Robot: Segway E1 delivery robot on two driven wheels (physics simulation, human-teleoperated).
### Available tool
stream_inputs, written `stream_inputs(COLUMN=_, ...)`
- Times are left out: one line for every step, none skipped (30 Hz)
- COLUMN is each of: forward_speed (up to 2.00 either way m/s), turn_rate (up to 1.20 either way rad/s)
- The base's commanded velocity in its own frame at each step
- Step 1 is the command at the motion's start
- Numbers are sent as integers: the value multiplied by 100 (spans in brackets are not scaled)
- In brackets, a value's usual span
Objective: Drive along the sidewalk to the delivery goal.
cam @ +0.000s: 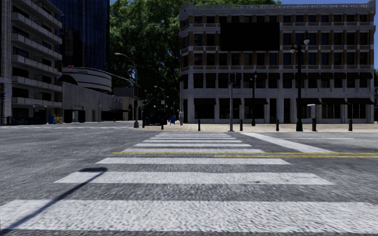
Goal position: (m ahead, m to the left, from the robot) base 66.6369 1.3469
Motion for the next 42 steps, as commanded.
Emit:
stream_inputs(forward_speed=200, turn_rate=0)
stream_inputs(forward_speed=200, turn_rate=0)
stream_inputs(forward_speed=200, turn_rate=0)
stream_inputs(forward_speed=200, turn_rate=0)
stream_inputs(forward_speed=200, turn_rate=0)
stream_inputs(forward_speed=200, turn_rate=0)
stream_inputs(forward_speed=200, turn_rate=0)
stream_inputs(forward_speed=200, turn_rate=0)
stream_inputs(forward_speed=200, turn_rate=0)
stream_inputs(forward_speed=200, turn_rate=0)
stream_inputs(forward_speed=200, turn_rate=0)
stream_inputs(forward_speed=200, turn_rate=0)
stream_inputs(forward_speed=200, turn_rate=0)
stream_inputs(forward_speed=200, turn_rate=0)
stream_inputs(forward_speed=200, turn_rate=0)
stream_inputs(forward_speed=200, turn_rate=0)
stream_inputs(forward_speed=200, turn_rate=0)
stream_inputs(forward_speed=200, turn_rate=0)
stream_inputs(forward_speed=200, turn_rate=0)
stream_inputs(forward_speed=200, turn_rate=0)
stream_inputs(forward_speed=200, turn_rate=0)
stream_inputs(forward_speed=200, turn_rate=0)
stream_inputs(forward_speed=200, turn_rate=0)
stream_inputs(forward_speed=200, turn_rate=0)
stream_inputs(forward_speed=200, turn_rate=0)
stream_inputs(forward_speed=200, turn_rate=0)
stream_inputs(forward_speed=200, turn_rate=0)
stream_inputs(forward_speed=200, turn_rate=0)
stream_inputs(forward_speed=200, turn_rate=0)
stream_inputs(forward_speed=200, turn_rate=0)
stream_inputs(forward_speed=200, turn_rate=0)
stream_inputs(forward_speed=200, turn_rate=0)
stream_inputs(forward_speed=200, turn_rate=0)
stream_inputs(forward_speed=200, turn_rate=0)
stream_inputs(forward_speed=200, turn_rate=0)
stream_inputs(forward_speed=200, turn_rate=0)
stream_inputs(forward_speed=200, turn_rate=0)
stream_inputs(forward_speed=200, turn_rate=0)
stream_inputs(forward_speed=200, turn_rate=0)
stream_inputs(forward_speed=200, turn_rate=0)
stream_inputs(forward_speed=200, turn_rate=0)
stream_inputs(forward_speed=200, turn_rate=0)
